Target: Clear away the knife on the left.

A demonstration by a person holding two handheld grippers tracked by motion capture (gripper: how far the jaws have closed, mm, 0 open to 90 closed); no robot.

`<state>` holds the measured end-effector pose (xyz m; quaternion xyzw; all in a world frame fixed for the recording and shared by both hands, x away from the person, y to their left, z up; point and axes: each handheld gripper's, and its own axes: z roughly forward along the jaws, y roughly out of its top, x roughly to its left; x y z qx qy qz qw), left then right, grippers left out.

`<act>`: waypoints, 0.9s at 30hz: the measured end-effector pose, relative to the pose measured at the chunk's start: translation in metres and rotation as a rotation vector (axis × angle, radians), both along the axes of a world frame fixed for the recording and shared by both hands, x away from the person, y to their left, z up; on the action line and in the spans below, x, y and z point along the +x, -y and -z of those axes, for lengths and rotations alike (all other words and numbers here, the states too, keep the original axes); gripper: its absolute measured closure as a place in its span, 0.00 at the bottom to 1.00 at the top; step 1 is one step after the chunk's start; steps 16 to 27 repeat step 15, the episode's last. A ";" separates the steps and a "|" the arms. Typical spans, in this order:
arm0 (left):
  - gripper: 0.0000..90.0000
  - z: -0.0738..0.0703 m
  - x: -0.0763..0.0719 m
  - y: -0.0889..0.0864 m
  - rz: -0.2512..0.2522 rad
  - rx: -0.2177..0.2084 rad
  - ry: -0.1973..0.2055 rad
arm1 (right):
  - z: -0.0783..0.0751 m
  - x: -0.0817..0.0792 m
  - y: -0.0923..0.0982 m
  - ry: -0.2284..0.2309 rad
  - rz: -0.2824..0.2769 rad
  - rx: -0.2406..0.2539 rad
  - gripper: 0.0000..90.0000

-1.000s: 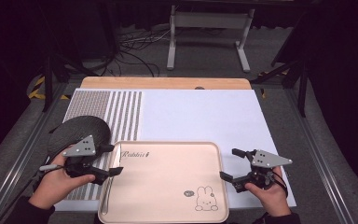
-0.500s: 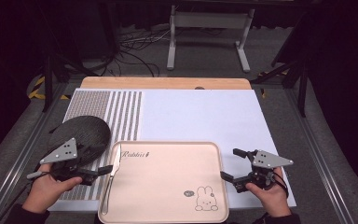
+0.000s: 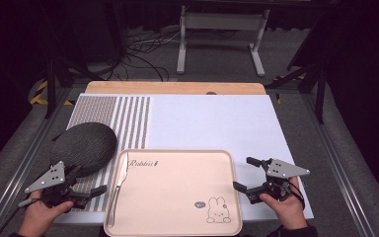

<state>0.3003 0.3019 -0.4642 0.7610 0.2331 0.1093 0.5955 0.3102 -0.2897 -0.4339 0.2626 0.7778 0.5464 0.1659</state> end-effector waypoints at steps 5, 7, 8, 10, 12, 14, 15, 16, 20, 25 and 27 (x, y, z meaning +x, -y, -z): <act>0.17 0.008 -0.002 -0.009 -0.043 -0.006 -0.009 | 0.001 0.000 0.000 -0.001 0.005 -0.001 0.04; 0.17 0.007 -0.002 -0.011 -0.065 -0.017 0.005 | 0.002 0.000 0.000 -0.002 0.007 -0.002 0.04; 0.17 0.006 -0.002 -0.011 -0.068 -0.020 0.007 | 0.002 0.000 0.000 -0.002 0.007 -0.002 0.04; 0.17 0.006 -0.002 -0.009 -0.070 -0.002 0.005 | 0.002 0.000 0.000 -0.002 0.008 -0.003 0.04; 0.17 0.006 -0.001 -0.008 -0.070 0.018 0.011 | 0.002 0.000 0.001 0.000 0.008 -0.001 0.04; 0.17 0.006 -0.001 -0.007 -0.069 0.017 0.012 | 0.002 0.000 0.002 0.000 0.013 0.002 0.04; 0.17 0.005 -0.001 -0.007 -0.068 0.019 0.013 | 0.002 0.000 0.002 0.002 0.013 0.001 0.04; 0.17 0.005 -0.001 -0.007 -0.068 0.019 0.013 | 0.002 0.000 0.002 0.002 0.013 0.001 0.04; 0.17 0.005 -0.001 -0.007 -0.068 0.019 0.013 | 0.002 0.000 0.002 0.002 0.013 0.001 0.04; 0.17 0.005 -0.001 -0.007 -0.068 0.019 0.013 | 0.002 0.000 0.002 0.002 0.013 0.001 0.04; 0.17 0.005 -0.001 -0.007 -0.068 0.019 0.013 | 0.002 0.000 0.002 0.002 0.013 0.001 0.04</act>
